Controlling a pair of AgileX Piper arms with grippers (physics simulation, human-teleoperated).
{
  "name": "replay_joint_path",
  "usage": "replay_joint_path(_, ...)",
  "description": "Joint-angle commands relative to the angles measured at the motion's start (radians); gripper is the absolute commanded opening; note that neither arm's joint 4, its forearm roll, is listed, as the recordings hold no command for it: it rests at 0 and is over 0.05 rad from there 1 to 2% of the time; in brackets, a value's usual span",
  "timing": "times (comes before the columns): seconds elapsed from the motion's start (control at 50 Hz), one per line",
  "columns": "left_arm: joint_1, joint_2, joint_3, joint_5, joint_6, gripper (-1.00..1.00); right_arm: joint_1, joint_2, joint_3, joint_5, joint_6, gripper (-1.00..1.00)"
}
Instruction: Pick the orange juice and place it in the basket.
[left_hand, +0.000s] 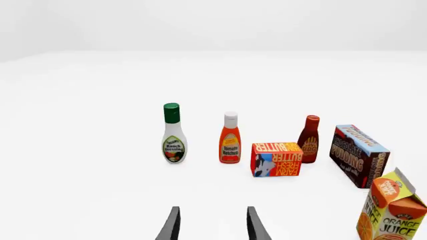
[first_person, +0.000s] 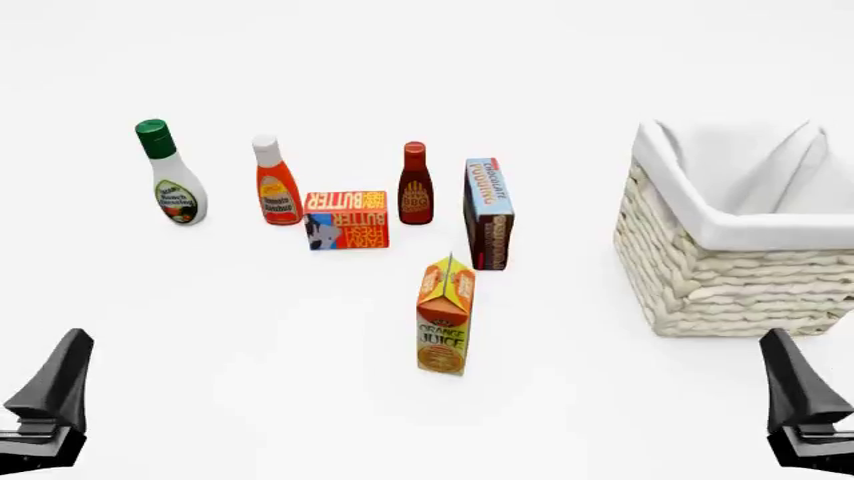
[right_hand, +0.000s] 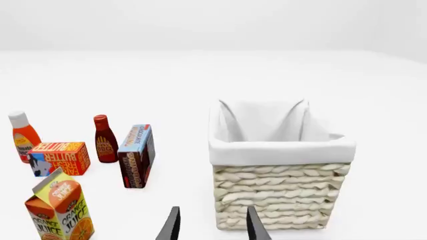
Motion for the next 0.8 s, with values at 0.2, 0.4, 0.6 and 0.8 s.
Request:
replay_joint_path(0.2, 0.000, 0.002, -0.003, 0.002, 0.000, 1.00, -0.003, 0.030, -0.001, -0.013, -0.002, 1.00)
replay_joint_path(0.4, 0.000, 0.002, -0.003, 0.002, -0.001, 1.00, -0.011, 0.049, -0.001, -0.029, 0.003, 1.00)
replay_joint_path(0.6, 0.000, 0.002, -0.003, 0.002, 0.000, 1.00, -0.022, 0.118, -0.033, -0.062, -0.011, 1.00)
replay_joint_path(0.8, 0.000, 0.002, -0.003, 0.002, -0.001, 1.00, -0.005, 0.061, -0.113, 0.017, 0.098, 1.00)
